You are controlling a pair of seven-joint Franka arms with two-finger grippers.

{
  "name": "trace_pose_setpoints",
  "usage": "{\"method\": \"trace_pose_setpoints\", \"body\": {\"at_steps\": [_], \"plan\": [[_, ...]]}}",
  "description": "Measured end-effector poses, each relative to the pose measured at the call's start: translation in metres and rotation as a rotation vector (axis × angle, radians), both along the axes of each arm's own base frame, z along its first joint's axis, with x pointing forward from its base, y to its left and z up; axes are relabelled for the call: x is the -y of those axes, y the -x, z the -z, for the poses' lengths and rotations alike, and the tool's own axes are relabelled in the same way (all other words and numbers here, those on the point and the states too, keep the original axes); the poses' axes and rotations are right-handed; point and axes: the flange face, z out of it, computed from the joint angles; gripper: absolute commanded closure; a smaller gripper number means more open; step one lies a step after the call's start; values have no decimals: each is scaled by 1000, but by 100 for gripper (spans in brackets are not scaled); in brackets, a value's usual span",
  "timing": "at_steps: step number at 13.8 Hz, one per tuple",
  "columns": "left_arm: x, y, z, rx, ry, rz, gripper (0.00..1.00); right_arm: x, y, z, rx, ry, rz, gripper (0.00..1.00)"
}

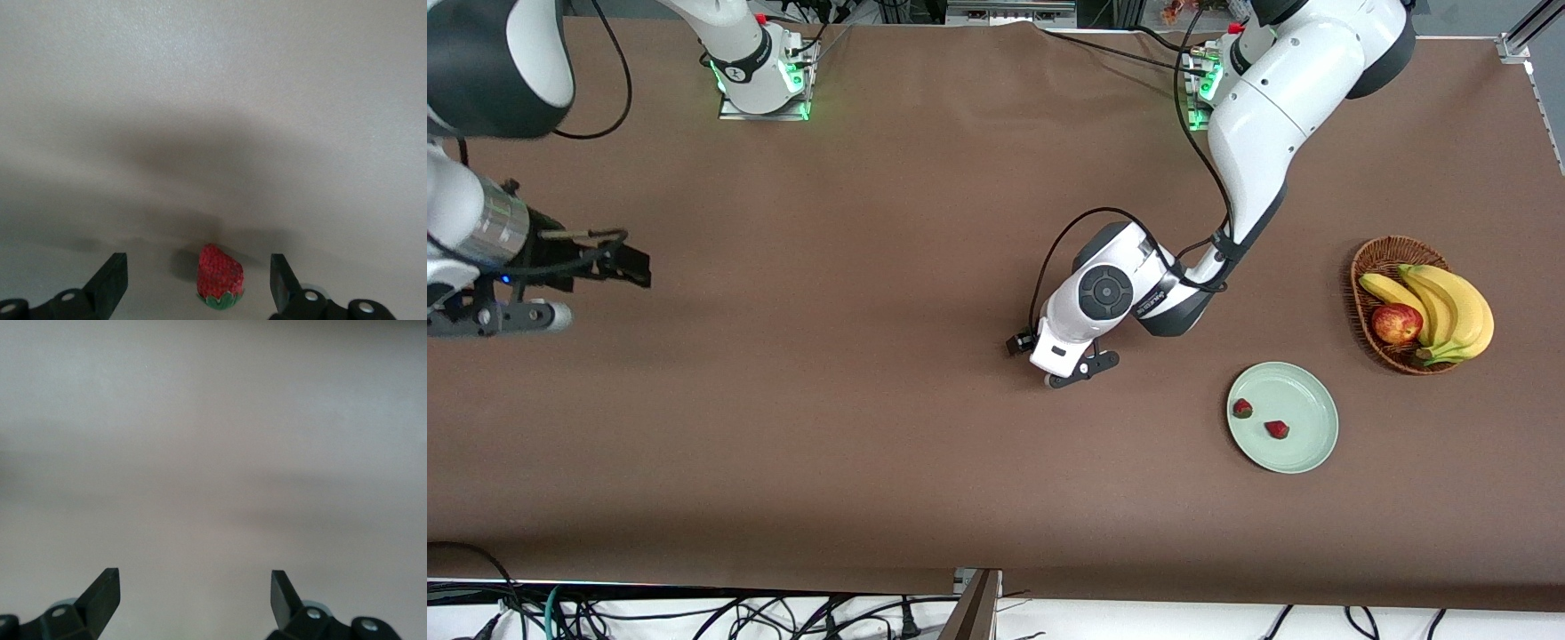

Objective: Collect all strawberries into plate
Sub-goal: 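Carry the strawberry to the plate and open the left gripper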

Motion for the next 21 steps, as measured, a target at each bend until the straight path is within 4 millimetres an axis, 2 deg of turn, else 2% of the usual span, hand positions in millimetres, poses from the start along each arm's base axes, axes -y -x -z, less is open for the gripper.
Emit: {"method": "trace_pose_setpoints", "body": {"at_steps": [1,2,6,8,10,14,16,21], "plan": [[1,1,2,-2,-1,2,66,3,9,-9,10,0,-1,0],[2,3,4,-5,-3,6,74,8,16,-17,18,-4,4,0],[13,12,7,-6,-5,23,71,39,31,-36,42,-11,48,0],[12,12,6,-5,-7,23,72,42,33,-37,42,-13,42,0],[12,12,6,-5,-7,23,100,40,34,-37,39,-15,9,0],[8,8,5,-1,-7,18,100,35,34,-35,34,-17,-14,0],[-13,-10,1,7,-18,43,100,35,34,-33,31,-17,-15,0],[-121,-77,-31,13,-27,222,100,34,34,-32,29,-17,-16,0]]}}
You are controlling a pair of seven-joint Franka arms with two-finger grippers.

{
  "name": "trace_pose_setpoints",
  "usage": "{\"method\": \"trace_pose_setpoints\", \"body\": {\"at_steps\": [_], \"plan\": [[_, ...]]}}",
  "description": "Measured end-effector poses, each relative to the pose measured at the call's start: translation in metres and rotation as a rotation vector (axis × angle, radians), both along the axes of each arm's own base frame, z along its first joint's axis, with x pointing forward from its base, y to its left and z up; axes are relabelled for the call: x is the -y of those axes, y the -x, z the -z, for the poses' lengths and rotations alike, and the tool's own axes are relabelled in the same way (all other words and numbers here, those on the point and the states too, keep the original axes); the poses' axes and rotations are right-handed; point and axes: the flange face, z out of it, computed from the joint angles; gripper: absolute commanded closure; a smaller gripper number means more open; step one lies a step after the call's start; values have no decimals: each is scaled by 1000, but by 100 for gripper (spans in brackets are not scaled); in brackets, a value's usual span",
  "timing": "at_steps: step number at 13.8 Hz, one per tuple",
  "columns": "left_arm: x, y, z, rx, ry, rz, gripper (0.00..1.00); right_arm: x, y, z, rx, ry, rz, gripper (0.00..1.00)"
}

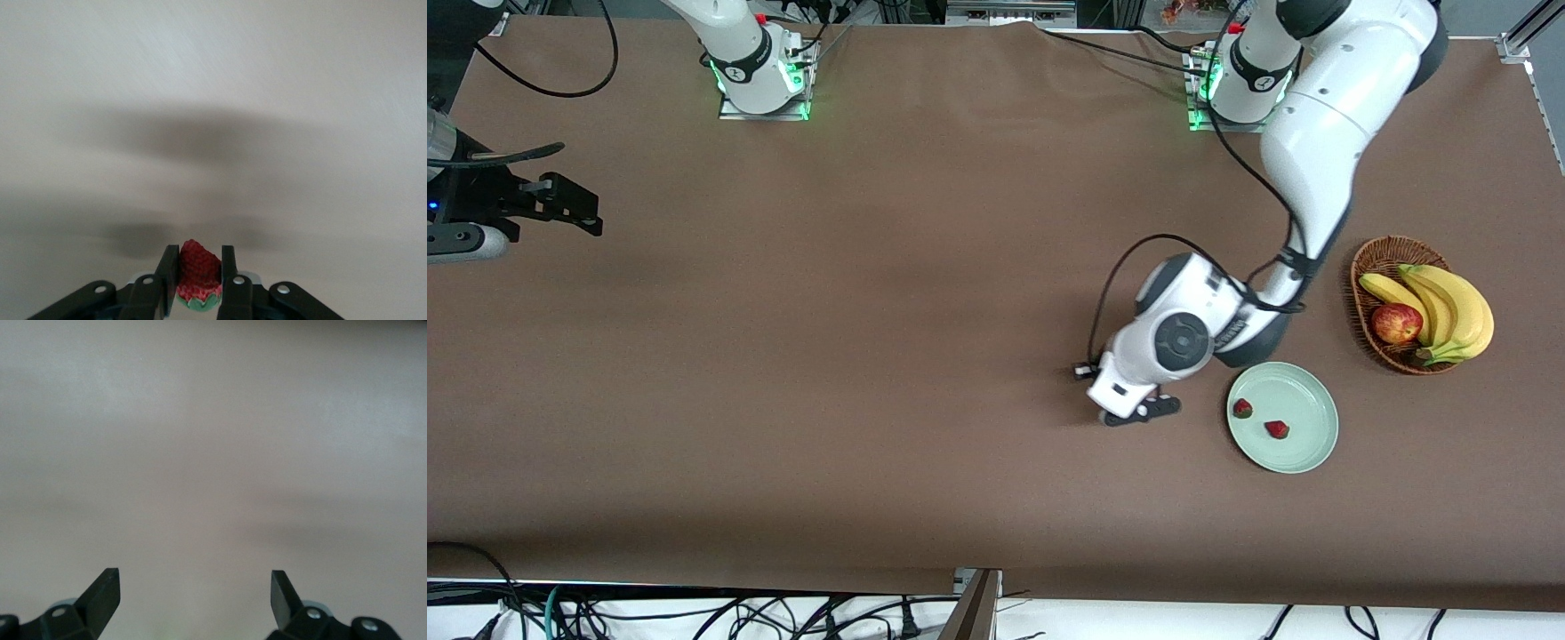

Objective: Collect all strawberries into plate
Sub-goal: 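Carry the strawberry to the plate and open the left gripper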

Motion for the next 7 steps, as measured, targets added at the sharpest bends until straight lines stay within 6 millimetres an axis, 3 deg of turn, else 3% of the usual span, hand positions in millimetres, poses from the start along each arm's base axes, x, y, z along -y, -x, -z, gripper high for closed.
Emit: {"method": "trace_pose_setpoints", "body": {"at_steps": [7], "plan": [[-159,-44,-7,26,30,267,100,0,-2,5,-8,4,-1,0]]}}
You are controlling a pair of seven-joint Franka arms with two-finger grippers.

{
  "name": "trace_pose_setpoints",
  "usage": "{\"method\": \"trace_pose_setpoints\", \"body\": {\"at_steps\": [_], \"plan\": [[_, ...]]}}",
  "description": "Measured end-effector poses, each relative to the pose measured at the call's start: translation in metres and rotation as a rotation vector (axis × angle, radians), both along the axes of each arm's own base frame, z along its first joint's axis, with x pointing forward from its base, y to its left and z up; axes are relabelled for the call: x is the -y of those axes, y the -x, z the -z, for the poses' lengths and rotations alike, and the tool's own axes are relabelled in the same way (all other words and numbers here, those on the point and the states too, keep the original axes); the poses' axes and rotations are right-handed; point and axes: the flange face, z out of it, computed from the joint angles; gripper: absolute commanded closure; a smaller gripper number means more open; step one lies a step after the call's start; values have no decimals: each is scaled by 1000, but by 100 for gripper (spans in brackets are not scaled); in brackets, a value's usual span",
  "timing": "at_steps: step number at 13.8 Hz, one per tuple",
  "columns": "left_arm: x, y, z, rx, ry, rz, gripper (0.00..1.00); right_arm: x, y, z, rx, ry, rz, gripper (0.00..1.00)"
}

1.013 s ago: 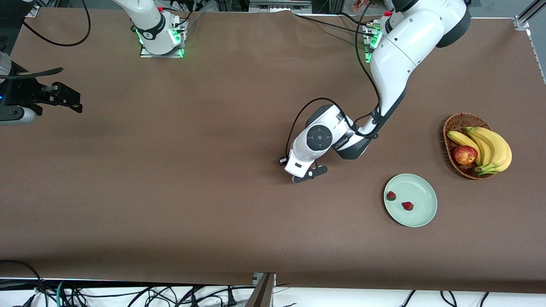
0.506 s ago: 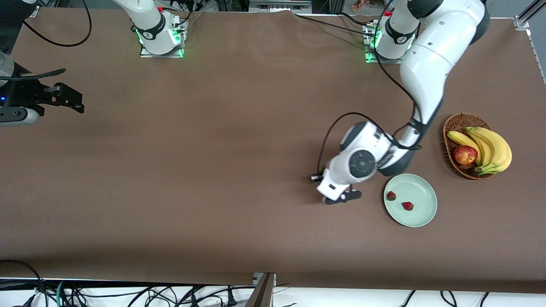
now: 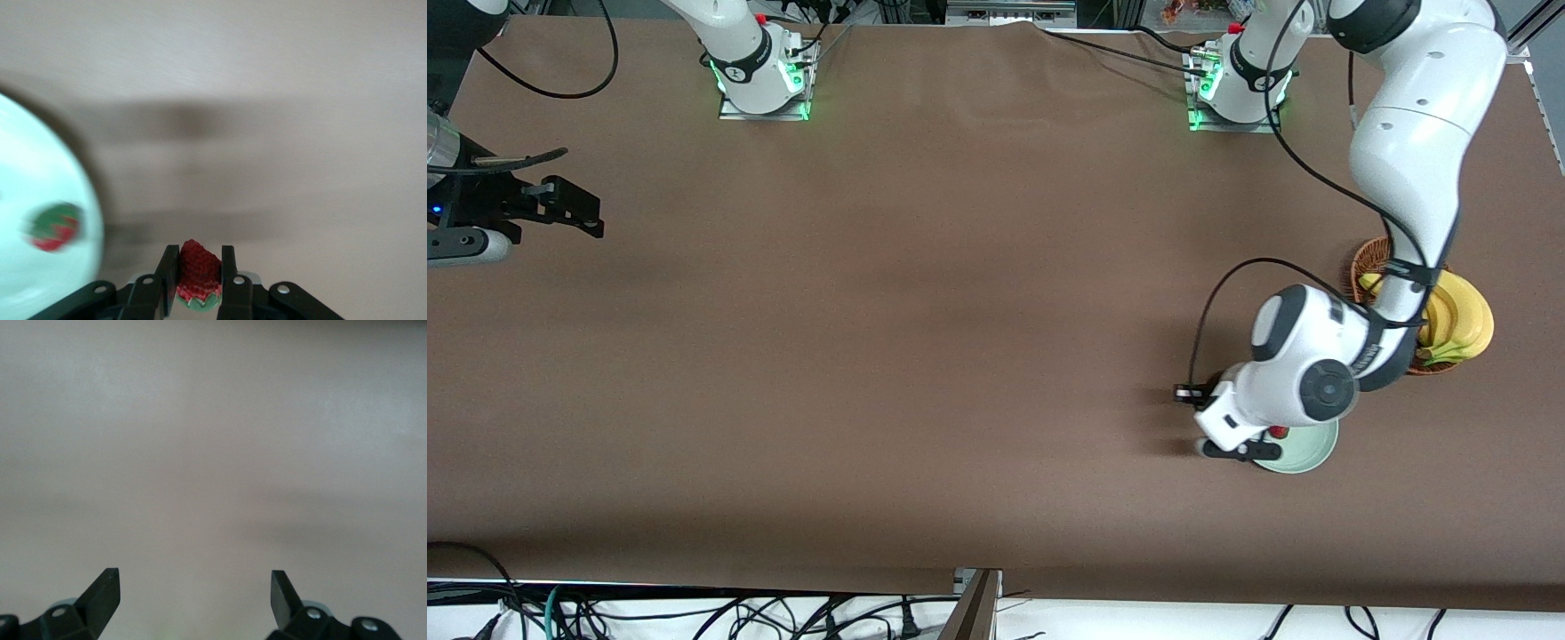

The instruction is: Collect all strawberries into plate

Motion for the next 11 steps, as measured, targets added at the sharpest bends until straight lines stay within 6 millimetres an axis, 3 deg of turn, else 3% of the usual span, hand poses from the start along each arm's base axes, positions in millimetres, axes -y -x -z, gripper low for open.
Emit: {"method": "trace_pose_setpoints", "body": {"at_steps": [4,5,6,11], "plan": [[-86,-10,1,32,-14,112,100,0,0,0,-1,4,-1,0],[-103,-11,1,35,-9,129,59,0,0,0,0,4,-1,0],[-116,-10,1,35,-5,135,1,0,0,0,-1,3,-2,0],[-145,-9,0,27,14,103,0,0,0,0,-1,3,-3,0]]}}
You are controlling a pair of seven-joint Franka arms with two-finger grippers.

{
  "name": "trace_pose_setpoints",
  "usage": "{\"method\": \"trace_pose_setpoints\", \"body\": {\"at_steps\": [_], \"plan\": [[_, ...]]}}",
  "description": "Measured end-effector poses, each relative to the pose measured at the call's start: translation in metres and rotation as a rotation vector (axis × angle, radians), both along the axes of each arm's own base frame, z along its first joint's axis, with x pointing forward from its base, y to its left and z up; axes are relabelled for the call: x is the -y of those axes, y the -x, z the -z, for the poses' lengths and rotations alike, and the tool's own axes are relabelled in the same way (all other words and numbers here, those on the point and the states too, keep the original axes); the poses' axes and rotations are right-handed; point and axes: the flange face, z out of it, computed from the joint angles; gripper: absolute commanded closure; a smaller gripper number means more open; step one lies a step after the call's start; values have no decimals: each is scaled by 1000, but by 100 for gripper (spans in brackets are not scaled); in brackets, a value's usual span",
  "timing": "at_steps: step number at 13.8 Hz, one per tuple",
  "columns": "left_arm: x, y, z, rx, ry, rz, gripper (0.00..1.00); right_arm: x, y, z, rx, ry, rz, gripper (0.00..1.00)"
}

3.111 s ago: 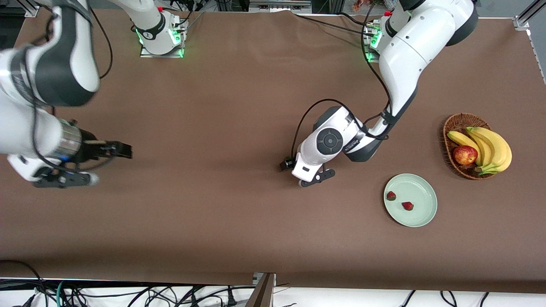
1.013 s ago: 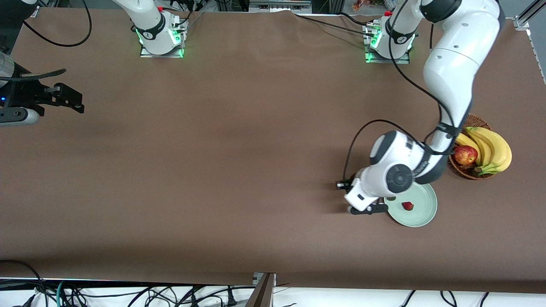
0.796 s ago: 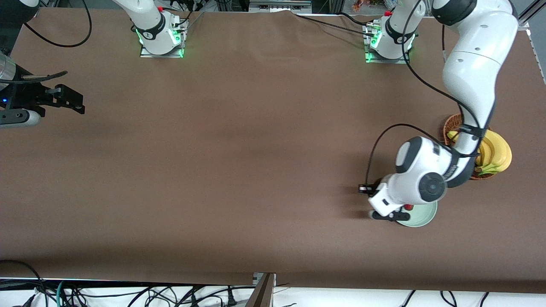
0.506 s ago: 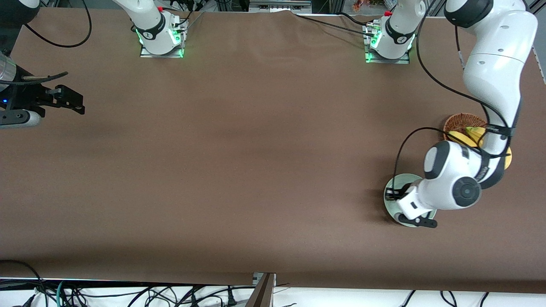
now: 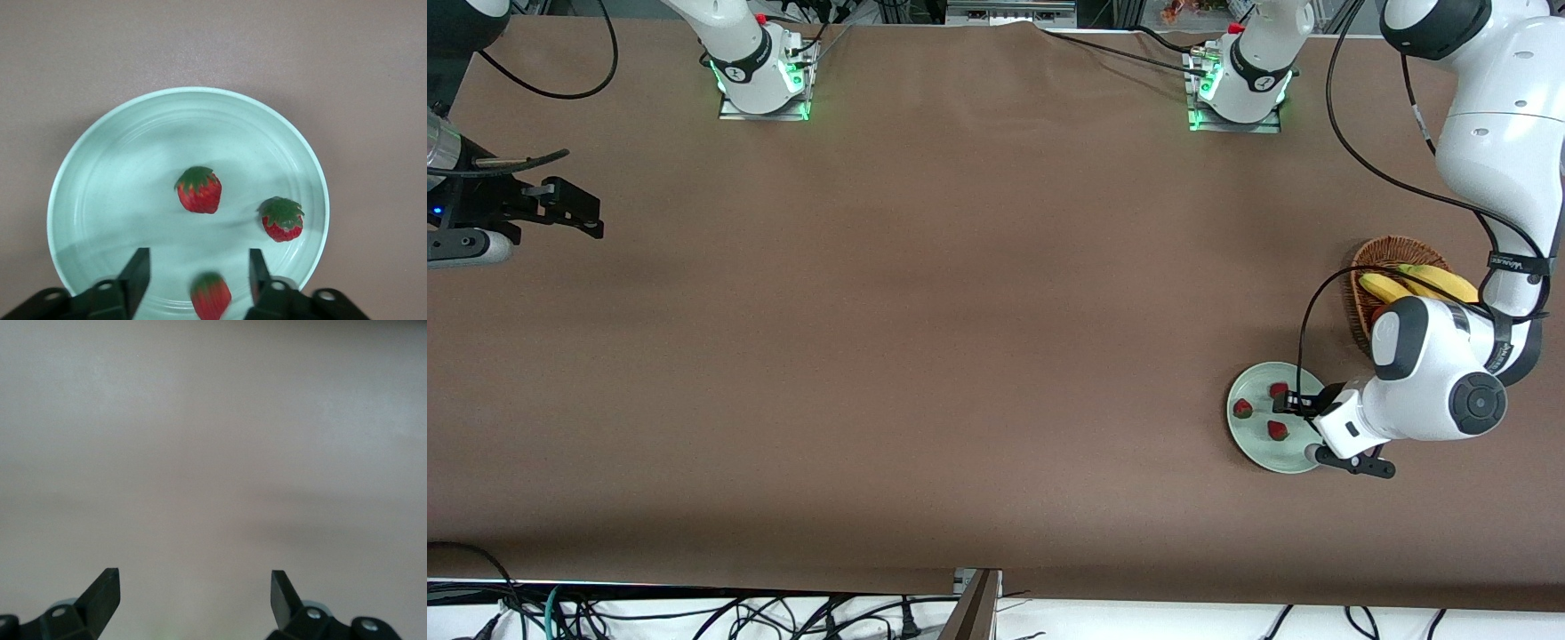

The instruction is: Collect all strawberries into plate

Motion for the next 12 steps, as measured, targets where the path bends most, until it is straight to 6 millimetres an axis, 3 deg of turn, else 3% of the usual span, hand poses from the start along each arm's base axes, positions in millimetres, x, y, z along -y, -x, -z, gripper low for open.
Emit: {"method": "trace_pose_setpoints", "body": {"at_steps": [3,10,12], "plan": [[6,-2,-22,6,5,10,0,0,0,0,0,0,0,0],[33,-2,-112,88,-38,55,0,0,0,0,0,0,-1,0],[47,8,-153,81,-70,80,0,0,0,0,-1,0,-1,0]]}}
